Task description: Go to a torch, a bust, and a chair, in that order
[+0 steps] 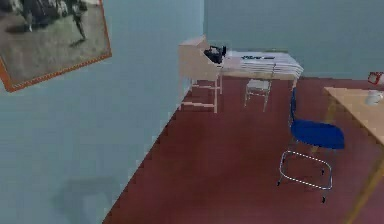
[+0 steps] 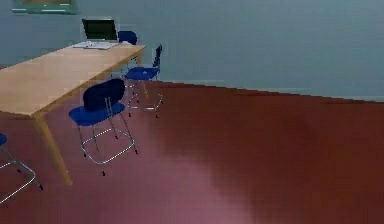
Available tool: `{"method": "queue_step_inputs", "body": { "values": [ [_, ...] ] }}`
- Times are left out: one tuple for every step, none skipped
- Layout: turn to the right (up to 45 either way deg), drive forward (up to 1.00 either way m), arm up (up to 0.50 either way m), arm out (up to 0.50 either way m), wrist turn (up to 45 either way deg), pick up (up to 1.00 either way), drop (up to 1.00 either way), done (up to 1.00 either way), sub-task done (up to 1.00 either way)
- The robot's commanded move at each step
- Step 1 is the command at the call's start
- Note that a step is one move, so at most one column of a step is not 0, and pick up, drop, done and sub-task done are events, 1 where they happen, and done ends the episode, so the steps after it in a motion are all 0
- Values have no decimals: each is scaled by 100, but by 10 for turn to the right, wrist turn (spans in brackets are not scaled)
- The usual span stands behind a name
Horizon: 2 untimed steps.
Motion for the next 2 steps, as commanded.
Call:
{"method": "queue_step_inputs", "body": {
  "values": [
    [0,100,0,0,0,0,0,0,0],
    [30,0,0,0,0,0,0,0,0]
  ]
}}
